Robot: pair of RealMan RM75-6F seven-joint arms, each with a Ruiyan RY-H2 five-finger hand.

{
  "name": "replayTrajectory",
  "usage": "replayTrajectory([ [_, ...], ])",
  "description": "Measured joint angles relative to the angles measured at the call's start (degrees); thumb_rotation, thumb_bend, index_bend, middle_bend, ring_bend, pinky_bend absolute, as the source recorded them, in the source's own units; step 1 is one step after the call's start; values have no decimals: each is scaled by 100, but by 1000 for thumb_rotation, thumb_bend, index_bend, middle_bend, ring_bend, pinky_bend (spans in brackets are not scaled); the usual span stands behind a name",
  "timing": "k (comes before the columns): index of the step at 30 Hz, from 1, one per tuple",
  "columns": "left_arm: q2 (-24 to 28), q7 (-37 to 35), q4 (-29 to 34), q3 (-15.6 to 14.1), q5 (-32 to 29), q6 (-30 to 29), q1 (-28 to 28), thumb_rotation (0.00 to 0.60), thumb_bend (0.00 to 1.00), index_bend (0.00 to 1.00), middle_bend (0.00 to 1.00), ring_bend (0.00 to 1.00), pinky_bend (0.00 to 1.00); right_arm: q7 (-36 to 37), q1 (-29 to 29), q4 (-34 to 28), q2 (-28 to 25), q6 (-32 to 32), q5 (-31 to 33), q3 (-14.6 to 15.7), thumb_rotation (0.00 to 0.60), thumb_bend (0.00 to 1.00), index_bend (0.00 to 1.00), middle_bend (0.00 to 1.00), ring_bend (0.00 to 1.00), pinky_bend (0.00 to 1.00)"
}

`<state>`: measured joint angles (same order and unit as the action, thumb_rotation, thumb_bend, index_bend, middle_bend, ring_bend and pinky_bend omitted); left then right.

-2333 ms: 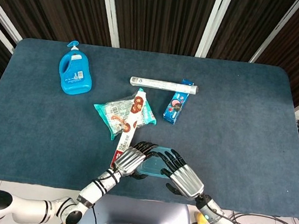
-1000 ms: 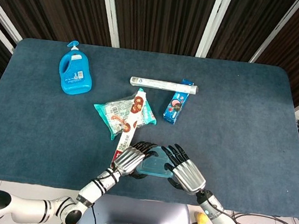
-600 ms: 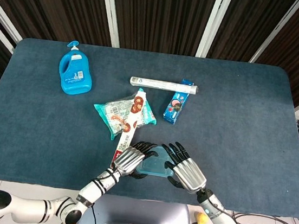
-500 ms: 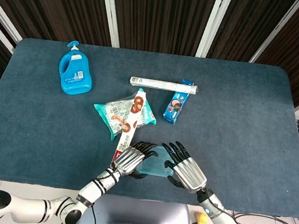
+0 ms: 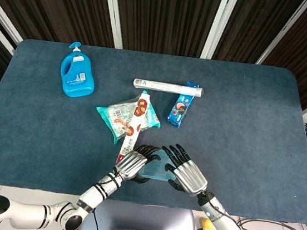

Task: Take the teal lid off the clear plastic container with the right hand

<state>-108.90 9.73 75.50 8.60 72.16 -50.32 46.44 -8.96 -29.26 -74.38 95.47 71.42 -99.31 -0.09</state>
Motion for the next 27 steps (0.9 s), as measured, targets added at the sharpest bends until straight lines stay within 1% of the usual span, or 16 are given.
replayTrajectory([
  [5,36,-18,16,13,-3,1,-3,600,279,369,255,142,217,58,-20,51,22,105,-7,-42,600,253,487,24,0,0],
  [10,39,-20,19,5,5,6,0,600,279,370,255,142,217,86,-69,116,85,34,65,-78,600,252,519,38,0,0],
  [12,40,-29,27,14,9,-3,0,600,279,370,256,142,217,89,-103,153,140,-39,101,-89,600,269,526,44,0,0],
  [15,50,-61,47,30,14,-15,-2,600,279,360,255,142,216,69,-145,225,256,-80,114,-92,600,324,556,62,0,0],
  [17,54,-97,53,41,31,-39,-6,600,279,344,249,137,208,72,-157,265,322,-71,99,-79,600,332,586,82,1,0],
  [19,53,-151,52,47,62,-67,-13,600,281,310,226,122,190,97,-159,309,370,-4,47,-54,600,345,624,111,13,0],
  [20,48,-221,50,53,90,-94,-22,600,283,269,201,105,178,108,-157,338,391,38,16,-40,600,356,635,121,21,0],
  [22,43,-315,49,58,123,-120,-32,600,287,136,106,42,152,154,-152,410,440,148,-61,-8,600,393,669,150,47,0],
  [24,38,-480,47,63,187,-154,-46,600,288,23,16,1,121,212,-148,508,489,252,-124,16,600,414,691,165,61,0],
  [27,29,-758,34,65,343,-245,-66,600,288,0,0,0,86,281,-149,607,539,296,-145,32,600,430,710,169,65,0],
])
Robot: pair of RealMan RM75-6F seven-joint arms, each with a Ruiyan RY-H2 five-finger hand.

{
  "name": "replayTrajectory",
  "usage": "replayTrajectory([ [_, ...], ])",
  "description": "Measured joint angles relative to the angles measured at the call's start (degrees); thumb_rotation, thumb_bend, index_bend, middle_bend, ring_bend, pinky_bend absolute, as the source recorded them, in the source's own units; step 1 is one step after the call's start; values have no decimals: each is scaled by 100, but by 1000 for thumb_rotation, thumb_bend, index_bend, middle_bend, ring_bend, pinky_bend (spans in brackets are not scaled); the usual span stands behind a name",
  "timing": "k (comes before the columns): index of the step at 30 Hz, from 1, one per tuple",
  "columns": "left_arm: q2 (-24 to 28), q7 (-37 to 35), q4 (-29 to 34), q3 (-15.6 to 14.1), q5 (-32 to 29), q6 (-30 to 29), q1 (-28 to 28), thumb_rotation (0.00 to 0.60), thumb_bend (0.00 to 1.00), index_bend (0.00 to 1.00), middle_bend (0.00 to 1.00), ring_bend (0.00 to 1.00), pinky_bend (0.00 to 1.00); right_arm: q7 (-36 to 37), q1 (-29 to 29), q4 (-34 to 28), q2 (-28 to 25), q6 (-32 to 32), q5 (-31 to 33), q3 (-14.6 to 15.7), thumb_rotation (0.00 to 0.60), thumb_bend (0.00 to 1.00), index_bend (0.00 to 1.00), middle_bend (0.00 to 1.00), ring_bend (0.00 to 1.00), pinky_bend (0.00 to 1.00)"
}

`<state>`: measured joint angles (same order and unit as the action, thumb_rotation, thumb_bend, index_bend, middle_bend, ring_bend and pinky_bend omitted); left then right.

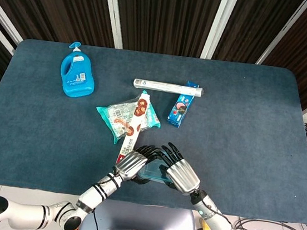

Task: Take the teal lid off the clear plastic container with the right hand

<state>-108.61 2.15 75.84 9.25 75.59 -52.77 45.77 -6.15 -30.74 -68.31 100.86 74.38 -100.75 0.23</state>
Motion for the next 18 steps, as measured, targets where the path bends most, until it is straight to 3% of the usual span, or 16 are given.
replayTrajectory([
  [8,-40,-619,-127,2,443,-398,-73,600,287,0,0,0,32,-6,3,49,10,124,-71,41,600,434,732,170,70,0],
  [18,182,-769,-62,61,500,-610,-178,600,288,0,0,0,31,-38,56,-88,-225,607,-306,52,600,434,732,177,81,0],
])
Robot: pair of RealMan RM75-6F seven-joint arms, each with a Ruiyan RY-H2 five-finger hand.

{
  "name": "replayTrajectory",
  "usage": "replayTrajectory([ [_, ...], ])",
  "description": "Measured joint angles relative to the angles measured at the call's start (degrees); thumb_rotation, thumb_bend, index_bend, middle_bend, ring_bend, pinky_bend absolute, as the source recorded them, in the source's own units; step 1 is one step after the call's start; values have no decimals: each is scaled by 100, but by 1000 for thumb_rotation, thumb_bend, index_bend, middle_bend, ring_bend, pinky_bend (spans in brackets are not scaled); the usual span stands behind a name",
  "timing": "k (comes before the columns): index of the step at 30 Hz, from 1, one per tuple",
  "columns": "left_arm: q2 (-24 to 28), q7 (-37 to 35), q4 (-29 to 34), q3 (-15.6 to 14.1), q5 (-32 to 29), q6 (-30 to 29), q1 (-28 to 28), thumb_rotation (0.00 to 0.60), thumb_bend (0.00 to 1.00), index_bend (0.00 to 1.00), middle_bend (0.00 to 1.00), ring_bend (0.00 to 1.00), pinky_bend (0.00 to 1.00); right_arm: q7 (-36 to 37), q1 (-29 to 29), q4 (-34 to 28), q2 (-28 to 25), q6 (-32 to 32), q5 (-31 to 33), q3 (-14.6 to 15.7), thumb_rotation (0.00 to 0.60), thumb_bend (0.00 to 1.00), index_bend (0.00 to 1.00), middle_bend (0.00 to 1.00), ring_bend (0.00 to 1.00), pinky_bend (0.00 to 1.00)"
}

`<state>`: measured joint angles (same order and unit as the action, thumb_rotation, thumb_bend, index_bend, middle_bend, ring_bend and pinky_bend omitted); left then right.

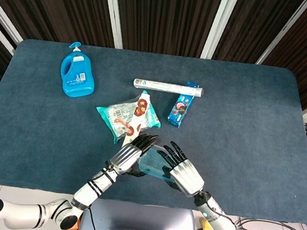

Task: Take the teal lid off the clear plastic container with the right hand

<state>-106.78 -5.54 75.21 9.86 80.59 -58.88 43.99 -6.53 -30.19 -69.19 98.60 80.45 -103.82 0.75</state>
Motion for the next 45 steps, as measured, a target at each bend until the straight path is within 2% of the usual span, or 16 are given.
replayTrajectory([
  [7,372,-80,119,31,47,-140,-95,600,300,0,0,0,29,-61,82,-229,-420,331,-117,-10,600,434,732,180,83,0],
  [11,799,-104,305,-42,103,-211,-216,600,304,0,0,0,28,-108,177,-256,-750,487,-106,-44,600,434,727,180,83,0],
  [14,1192,-80,488,-186,241,-280,-319,600,304,0,0,0,13,-108,263,-118,-947,537,11,-88,600,434,724,180,83,0],
  [20,2027,-27,901,-531,601,-554,-598,600,305,0,0,0,6,114,381,631,-971,272,480,-155,600,434,678,180,83,0],
  [24,2308,-65,960,-716,738,-685,-778,600,304,0,0,0,6,399,423,1320,-691,-152,825,-173,600,434,537,171,76,0],
  [27,2337,-127,905,-727,718,-671,-802,600,304,0,0,0,6,467,443,1626,-375,-342,951,-161,600,434,309,110,36,0],
  [29,2349,-108,868,-744,737,-664,-811,600,303,0,0,0,6,426,452,1702,-247,-445,984,-131,600,400,141,56,7,0],
  [31,2362,-93,853,-763,769,-674,-825,600,304,0,0,0,6,338,464,1693,-187,-532,999,-83,600,294,19,12,0,0],
  [34,2394,-103,831,-780,801,-723,-863,600,304,0,0,0,6,289,490,1526,-232,-526,1007,-64,600,173,0,0,0,0],
  [36,2420,-96,804,-784,812,-734,-876,600,303,0,0,0,6,239,511,1330,-331,-519,1012,-51,600,129,0,0,0,0],
  [41,2514,-118,890,-781,762,-676,-890,600,304,0,0,0,6,13,538,716,-709,-590,1017,6,600,53,0,0,0,0],
  [45,2606,-72,997,-795,764,-656,-904,600,304,0,0,0,6,-154,538,53,-1125,-728,1013,81,600,29,0,0,0,0],
])
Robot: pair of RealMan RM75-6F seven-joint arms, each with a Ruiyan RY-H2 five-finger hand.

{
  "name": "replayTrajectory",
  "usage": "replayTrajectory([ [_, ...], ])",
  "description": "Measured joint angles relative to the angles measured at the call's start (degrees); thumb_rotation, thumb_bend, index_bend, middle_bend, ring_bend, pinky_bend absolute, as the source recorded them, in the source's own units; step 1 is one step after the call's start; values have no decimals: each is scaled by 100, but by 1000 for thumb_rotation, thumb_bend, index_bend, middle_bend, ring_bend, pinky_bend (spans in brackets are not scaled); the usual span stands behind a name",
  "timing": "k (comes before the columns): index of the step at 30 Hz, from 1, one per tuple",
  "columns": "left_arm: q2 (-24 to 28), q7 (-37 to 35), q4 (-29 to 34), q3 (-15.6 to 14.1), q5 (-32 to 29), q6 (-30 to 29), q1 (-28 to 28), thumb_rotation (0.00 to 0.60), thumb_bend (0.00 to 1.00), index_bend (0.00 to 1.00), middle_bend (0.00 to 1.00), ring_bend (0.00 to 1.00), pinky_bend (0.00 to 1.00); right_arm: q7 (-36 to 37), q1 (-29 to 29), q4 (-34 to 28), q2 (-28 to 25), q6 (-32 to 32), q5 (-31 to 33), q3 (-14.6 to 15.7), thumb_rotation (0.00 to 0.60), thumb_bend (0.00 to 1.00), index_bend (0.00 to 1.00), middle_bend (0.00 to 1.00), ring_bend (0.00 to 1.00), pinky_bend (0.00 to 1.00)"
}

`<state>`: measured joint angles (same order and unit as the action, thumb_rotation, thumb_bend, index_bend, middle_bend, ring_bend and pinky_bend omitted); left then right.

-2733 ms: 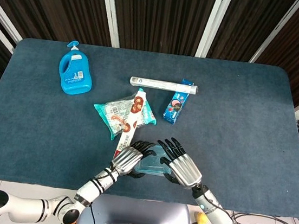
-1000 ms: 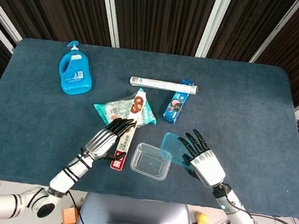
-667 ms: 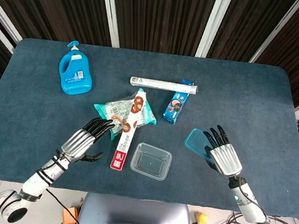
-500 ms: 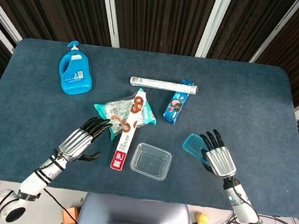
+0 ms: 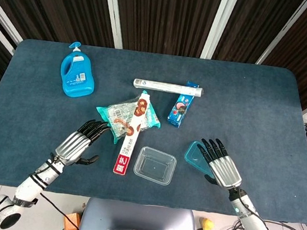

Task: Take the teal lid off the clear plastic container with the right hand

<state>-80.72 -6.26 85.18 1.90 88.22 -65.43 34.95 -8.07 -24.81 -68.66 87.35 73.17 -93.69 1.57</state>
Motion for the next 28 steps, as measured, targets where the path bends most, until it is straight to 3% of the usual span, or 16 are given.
replayTrajectory([
  [8,619,194,603,-172,32,18,-136,600,307,0,0,0,1,-128,111,-1489,-1238,-170,-116,350,600,16,0,0,0,0],
  [15,1292,1124,1095,-527,102,-396,-645,600,328,0,0,0,0,-296,1065,-2087,-1859,1219,-191,586,600,26,0,0,0,0],
  [21,1384,2210,1041,-881,249,-1738,-1713,600,347,0,0,0,0,-430,2204,-2383,-2160,2068,195,790,600,26,0,0,0,0],
  [24,1289,2042,621,-988,389,-2616,-2246,600,368,0,0,0,0,-211,2388,-2340,-2197,2281,298,741,600,26,0,0,0,0],
  [28,1219,1320,122,-1105,700,-3236,-2719,600,369,0,0,0,0,-142,2481,-2267,-2196,2385,374,643,600,26,0,0,0,0],
])
